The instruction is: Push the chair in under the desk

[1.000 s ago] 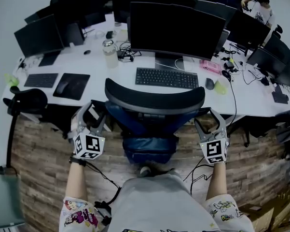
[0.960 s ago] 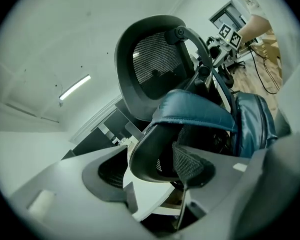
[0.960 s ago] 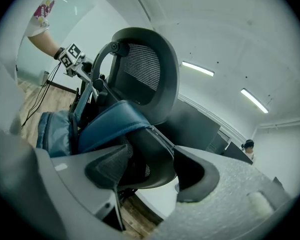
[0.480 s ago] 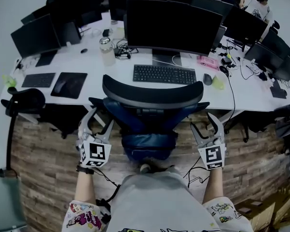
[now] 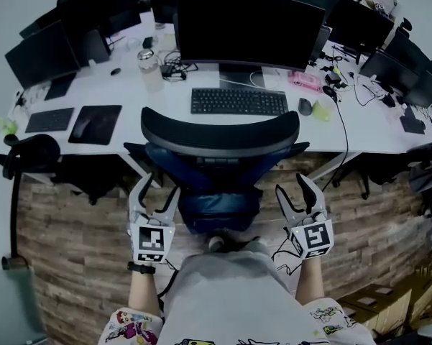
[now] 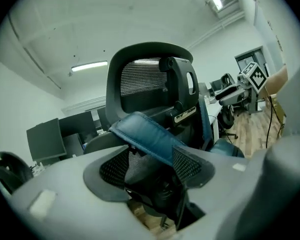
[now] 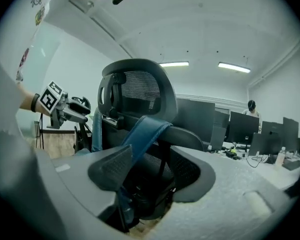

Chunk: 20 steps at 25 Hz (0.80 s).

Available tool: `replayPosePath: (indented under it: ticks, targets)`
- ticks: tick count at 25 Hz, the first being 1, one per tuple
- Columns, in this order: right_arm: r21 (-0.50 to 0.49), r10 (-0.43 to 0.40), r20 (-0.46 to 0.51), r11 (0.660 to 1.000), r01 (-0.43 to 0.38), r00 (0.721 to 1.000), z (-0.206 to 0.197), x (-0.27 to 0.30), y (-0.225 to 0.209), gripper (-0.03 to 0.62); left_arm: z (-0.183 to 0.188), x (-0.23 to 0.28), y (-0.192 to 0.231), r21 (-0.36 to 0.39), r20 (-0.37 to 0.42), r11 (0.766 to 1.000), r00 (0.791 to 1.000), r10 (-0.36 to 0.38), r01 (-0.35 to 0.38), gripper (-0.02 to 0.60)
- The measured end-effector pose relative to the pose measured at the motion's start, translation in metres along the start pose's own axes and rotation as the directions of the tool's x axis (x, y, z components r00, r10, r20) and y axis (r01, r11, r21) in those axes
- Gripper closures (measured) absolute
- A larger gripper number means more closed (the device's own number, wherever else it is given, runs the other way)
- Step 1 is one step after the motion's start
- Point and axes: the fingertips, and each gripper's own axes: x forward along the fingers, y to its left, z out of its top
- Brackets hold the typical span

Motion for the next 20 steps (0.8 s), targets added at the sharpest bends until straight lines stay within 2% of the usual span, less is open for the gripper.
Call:
replayPosePath:
  ticks: [6,10,20]
  targets:
    - [0.089,0.02,0.014,0.996,-0.021,1.0,-0.001,-0.007,0.013,0.403,-0.004,-0.005,-0.021,-0.105,-0.012,0.994,0.999,-0.04,0.038,0.33]
    - [0.113,0.046,-0.011,0.993,-0.044,0.999,-0.008,-0.006,0.023,0.428,-0.009,-0.005,-0.035,-0.153,-0.031,0.986,0.997,-0.077,0.071,0.334]
    - [0.181,0.107,-0.043,0.979,-0.097,0.993,-0.021,-0.011,0.042,0.519,-0.017,-0.011,-0.06,-0.264,-0.05,0.959,0.992,-0.117,0.099,0.415]
